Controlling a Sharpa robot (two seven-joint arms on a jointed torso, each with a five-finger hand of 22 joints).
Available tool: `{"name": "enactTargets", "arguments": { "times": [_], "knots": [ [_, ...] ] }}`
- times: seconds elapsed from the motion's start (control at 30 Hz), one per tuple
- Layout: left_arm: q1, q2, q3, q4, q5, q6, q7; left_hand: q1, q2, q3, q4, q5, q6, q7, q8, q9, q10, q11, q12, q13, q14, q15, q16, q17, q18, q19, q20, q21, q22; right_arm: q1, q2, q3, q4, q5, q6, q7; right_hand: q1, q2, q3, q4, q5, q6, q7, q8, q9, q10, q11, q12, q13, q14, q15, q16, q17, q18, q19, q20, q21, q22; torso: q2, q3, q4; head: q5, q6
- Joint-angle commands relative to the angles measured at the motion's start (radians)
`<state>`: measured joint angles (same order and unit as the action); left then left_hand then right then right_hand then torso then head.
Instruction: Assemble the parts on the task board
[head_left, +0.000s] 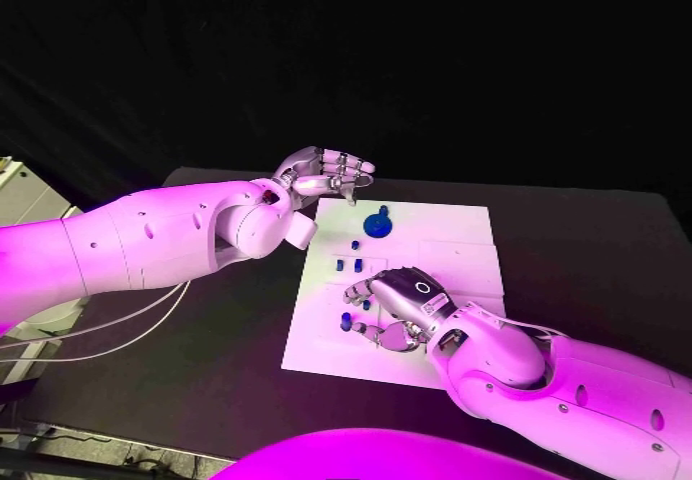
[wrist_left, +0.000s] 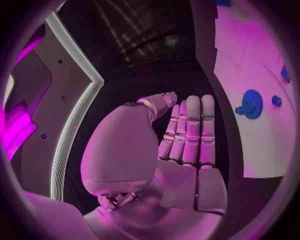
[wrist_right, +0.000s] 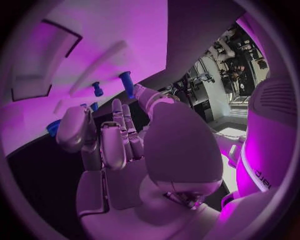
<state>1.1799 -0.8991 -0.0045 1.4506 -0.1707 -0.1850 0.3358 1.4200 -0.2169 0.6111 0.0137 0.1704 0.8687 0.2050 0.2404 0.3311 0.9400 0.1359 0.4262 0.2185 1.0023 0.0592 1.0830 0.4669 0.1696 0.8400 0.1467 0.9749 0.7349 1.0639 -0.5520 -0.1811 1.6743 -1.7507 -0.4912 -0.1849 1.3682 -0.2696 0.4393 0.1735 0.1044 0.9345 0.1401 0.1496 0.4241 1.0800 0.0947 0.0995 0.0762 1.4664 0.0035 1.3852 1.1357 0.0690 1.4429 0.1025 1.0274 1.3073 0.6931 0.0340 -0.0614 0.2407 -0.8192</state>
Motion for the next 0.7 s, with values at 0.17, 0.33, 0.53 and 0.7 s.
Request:
{"name": "enactTargets", "arguments": {
  "times": [0.17, 0.33, 0.53, 0.7],
  "knots": [
    [0.001, 0.001, 0.001, 0.0, 0.005, 0.02, 0.002, 0.001, 0.007, -0.005, 0.001, 0.004, -0.006, 0.0, -0.003, -0.001, -0.008, 0.002, 0.005, -0.001, -0.004, 0.001, -0.007, -0.001, 0.015, 0.001, 0.007, -0.002, -0.002, 0.026, -0.085, 0.014, 0.069, 0.099, -0.103, 0.063, 0.03, 0.023, -0.077, 0.017, 0.0, -0.012, 0.002, -0.017, -0.01, -0.027, 0.0, 0.04, 0.004, 0.01, 0.007, -0.006, -0.008, 0.021, -0.003, 0.005, -0.008, 0.124, -0.003, -0.001, -0.0029, -0.023, 0.021],
    [0.0, -0.003, 0.0, 0.0, 0.005, 0.024, 0.001, 0.001, 0.007, -0.005, 0.001, 0.004, -0.006, 0.0, -0.003, -0.001, -0.008, 0.002, 0.005, -0.001, -0.004, 0.001, -0.007, -0.001, 0.015, 0.001, 0.007, -0.002, -0.002, 0.091, -0.212, 0.022, 0.122, 0.318, -0.049, 0.062, 0.044, 0.042, -0.092, 0.035, 0.001, 0.017, 0.019, -0.012, -0.013, 0.031, -0.003, 0.102, 0.02, 0.016, 0.004, 0.001, 0.003, 0.017, 0.008, 0.003, 0.02, 0.132, -0.006, -0.0023, -0.0071, -0.052, 0.029],
    [0.0, -0.006, -0.003, 0.002, 0.006, 0.025, 0.001, 0.001, 0.008, -0.006, 0.002, 0.004, -0.006, 0.0, -0.003, -0.002, -0.009, 0.002, 0.008, -0.002, -0.004, 0.001, -0.007, -0.002, 0.015, 0.001, 0.007, -0.003, -0.003, 0.167, -0.368, 0.025, 0.163, 0.503, 0.1, -0.016, -0.014, 0.06, -0.179, 0.114, 0.001, 0.075, -0.039, 0.064, 0.02, 0.27, -0.065, 0.941, 0.84, 0.046, -0.05, 0.054, 0.102, -0.017, 0.065, -0.05, 0.232, 0.194, -0.011, -0.0051, -0.0158, -0.087, 0.043],
    [0.0, -0.002, -0.004, 0.004, 0.009, 0.034, 0.001, -0.001, 0.007, -0.007, 0.002, 0.004, -0.006, 0.0, -0.003, -0.002, -0.009, 0.002, 0.008, -0.002, -0.004, 0.002, -0.007, -0.002, 0.015, 0.001, 0.008, -0.004, -0.003, 0.184, -0.445, 0.018, 0.178, 0.553, 0.15, -0.068, -0.063, 0.096, -0.297, 0.116, 0.002, 0.067, -0.04, 0.117, 0.051, 0.419, -0.073, 1.378, 1.375, 0.073, -0.052, 0.125, 0.261, -0.034, 0.086, -0.047, 0.338, 0.217, -0.015, -0.0038, -0.022, -0.09, 0.042]
  ]
}}
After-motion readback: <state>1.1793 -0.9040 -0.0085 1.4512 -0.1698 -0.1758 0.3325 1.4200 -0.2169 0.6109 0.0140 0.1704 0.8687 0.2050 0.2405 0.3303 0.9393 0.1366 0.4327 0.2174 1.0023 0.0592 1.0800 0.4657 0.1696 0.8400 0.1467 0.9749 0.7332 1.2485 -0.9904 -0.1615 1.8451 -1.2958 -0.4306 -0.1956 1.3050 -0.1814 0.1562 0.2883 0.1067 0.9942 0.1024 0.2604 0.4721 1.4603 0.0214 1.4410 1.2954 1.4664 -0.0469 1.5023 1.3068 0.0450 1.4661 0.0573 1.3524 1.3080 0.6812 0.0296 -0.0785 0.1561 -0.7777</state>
